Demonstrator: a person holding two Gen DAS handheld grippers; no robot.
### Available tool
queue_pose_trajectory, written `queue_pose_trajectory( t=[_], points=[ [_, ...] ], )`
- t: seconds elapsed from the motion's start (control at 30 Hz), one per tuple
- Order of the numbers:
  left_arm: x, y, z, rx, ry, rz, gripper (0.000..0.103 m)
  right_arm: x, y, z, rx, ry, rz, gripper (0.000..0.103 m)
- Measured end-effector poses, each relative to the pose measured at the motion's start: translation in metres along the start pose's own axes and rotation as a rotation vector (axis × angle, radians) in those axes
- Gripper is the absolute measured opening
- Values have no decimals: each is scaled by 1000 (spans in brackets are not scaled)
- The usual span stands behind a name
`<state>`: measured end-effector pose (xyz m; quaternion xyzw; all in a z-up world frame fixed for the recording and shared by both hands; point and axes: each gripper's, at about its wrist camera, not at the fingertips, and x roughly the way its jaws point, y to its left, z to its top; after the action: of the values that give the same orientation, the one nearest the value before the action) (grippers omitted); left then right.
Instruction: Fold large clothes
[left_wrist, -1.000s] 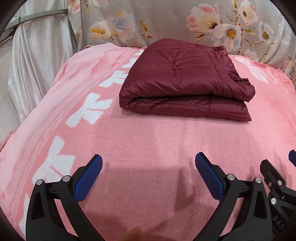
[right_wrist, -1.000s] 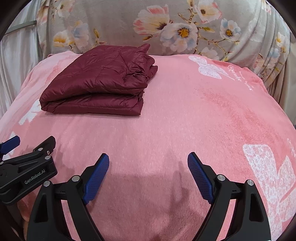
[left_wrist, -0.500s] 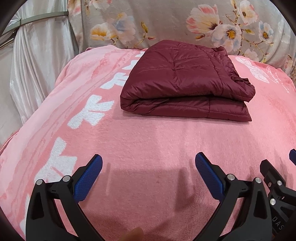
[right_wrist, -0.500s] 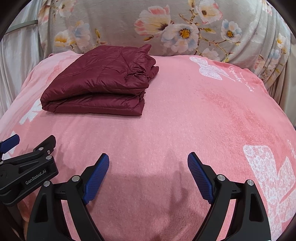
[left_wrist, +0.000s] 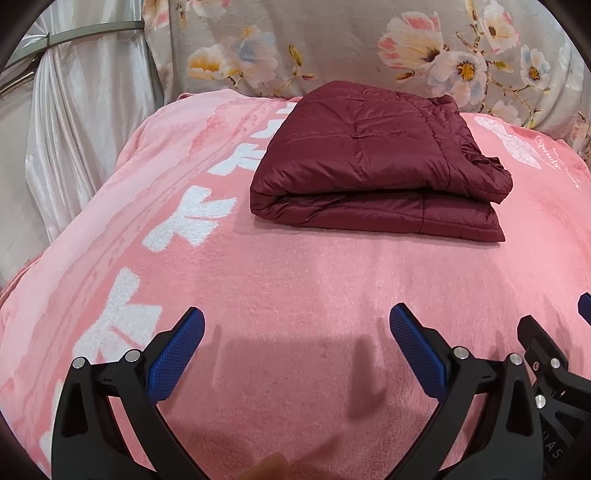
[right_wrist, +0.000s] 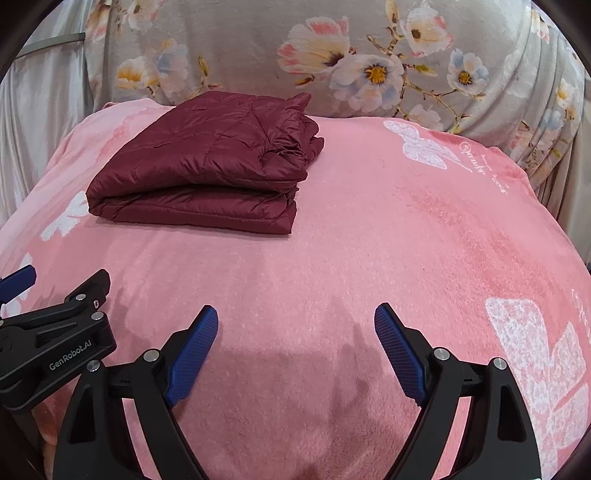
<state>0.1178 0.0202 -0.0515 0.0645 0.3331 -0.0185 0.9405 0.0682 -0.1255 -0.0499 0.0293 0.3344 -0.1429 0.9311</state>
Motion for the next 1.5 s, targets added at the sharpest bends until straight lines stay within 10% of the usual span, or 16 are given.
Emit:
queue_pose_trajectory(
  t=[1.5],
  points=[
    [-4, 1, -2, 5, -11, 6, 98, -3, 2, -1, -5, -9, 9, 85]
  ],
)
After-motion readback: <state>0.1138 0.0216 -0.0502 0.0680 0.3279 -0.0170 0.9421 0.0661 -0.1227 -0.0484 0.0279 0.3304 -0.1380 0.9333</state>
